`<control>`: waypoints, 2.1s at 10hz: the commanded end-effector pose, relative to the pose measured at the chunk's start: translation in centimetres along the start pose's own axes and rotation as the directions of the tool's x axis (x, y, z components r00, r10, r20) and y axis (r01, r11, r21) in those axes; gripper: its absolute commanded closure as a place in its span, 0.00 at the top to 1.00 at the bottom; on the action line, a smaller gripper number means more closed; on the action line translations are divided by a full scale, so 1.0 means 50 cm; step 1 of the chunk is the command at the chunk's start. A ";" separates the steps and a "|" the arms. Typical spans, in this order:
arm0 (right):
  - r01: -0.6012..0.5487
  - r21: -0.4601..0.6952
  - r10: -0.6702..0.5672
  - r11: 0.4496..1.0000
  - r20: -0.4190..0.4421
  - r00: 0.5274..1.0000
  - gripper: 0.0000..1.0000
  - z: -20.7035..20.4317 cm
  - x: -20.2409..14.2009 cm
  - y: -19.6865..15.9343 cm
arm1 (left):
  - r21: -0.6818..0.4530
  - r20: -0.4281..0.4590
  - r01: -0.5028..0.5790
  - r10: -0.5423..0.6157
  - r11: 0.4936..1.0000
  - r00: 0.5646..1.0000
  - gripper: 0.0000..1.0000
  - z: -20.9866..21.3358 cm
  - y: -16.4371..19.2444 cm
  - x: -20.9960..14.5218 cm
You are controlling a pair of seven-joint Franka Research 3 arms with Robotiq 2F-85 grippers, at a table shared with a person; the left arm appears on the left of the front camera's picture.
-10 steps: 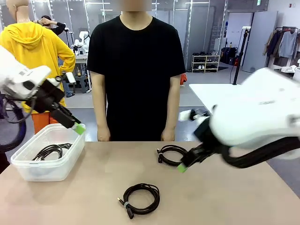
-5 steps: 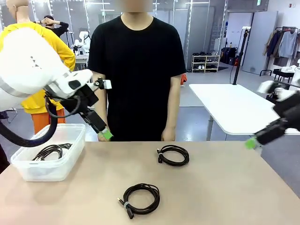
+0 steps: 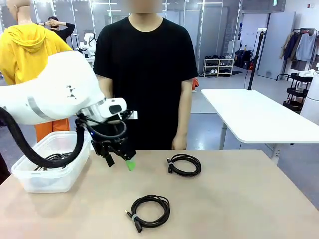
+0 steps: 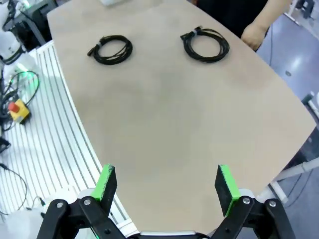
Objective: Organize and store the cables.
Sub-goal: Place the USB Extension Cable into the Organizing box.
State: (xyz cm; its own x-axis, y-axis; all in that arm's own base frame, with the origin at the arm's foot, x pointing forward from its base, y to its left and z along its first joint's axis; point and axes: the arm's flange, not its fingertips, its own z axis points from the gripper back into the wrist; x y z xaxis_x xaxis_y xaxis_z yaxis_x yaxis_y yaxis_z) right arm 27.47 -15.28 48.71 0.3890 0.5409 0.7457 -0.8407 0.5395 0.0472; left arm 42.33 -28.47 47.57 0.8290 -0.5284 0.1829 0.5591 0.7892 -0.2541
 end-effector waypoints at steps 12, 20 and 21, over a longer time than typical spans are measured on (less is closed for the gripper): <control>-0.171 0.135 0.138 0.976 0.225 0.965 1.00 -0.013 -0.104 0.001 | -0.022 -0.072 -0.257 0.254 0.966 0.964 1.00 -0.062 -0.035 0.039; -0.171 0.135 0.138 0.976 0.225 0.965 1.00 -0.013 -0.104 0.001 | 0.124 -0.011 -0.578 0.584 0.806 0.812 1.00 -0.151 -0.174 -0.082; -0.171 0.135 0.138 0.976 0.225 0.965 1.00 -0.013 -0.104 0.001 | 0.195 0.017 -0.607 0.616 0.771 0.788 1.00 -0.157 -0.174 -0.085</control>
State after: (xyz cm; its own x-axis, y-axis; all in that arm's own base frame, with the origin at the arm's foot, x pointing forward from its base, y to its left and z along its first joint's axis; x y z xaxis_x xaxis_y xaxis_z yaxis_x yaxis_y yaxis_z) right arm 25.59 -17.47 44.32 0.1975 0.4554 0.8681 -0.9337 0.3573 0.0250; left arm 34.01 -35.28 41.45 0.9997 0.0044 -0.0255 -0.0084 0.9871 -0.1599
